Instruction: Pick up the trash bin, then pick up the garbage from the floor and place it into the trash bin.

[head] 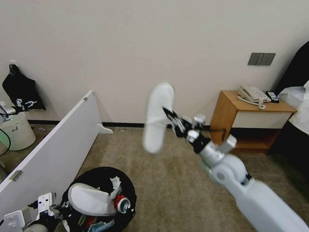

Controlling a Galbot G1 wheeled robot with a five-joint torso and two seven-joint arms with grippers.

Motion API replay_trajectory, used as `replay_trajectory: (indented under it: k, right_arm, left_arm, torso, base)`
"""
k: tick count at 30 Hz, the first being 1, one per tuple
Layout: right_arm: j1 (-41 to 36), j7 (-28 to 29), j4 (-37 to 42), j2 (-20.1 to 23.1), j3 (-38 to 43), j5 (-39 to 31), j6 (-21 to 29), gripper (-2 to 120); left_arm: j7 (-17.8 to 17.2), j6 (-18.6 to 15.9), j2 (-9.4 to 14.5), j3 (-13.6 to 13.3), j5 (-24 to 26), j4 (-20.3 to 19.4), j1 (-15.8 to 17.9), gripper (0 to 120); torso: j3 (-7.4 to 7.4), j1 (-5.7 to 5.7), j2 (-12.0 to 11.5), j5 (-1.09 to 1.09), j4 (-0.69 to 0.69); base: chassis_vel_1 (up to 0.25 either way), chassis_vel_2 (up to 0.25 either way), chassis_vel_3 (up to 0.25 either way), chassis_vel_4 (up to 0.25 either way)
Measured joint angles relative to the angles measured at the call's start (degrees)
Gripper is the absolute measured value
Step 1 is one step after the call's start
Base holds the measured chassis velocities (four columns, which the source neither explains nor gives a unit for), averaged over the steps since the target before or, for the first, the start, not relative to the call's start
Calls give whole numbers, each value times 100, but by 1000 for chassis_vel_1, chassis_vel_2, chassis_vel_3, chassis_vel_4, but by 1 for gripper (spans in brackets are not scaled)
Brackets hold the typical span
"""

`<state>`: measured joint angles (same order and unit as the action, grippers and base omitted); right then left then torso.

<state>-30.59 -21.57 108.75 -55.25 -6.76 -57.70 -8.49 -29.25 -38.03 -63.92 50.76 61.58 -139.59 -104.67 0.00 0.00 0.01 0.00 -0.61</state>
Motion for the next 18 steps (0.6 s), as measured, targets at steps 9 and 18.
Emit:
replay_trajectory:
  k: [9,18]
  right_arm:
    - [1104,-653,-239,-428,-1224,-126,-71,0]
    - [1523,-1039,-507,-535,-1913,89,-137,0]
  left_arm:
    - [5,-18,69,-39,1,-8,18,2]
    - [6,-21,84,-28,53,-25,27,2]
  torso:
    - [0,0,0,-1,0]
    - [0,0,0,-1,-1]
  base:
    - [0,0,0,0]
    - [0,0,0,0]
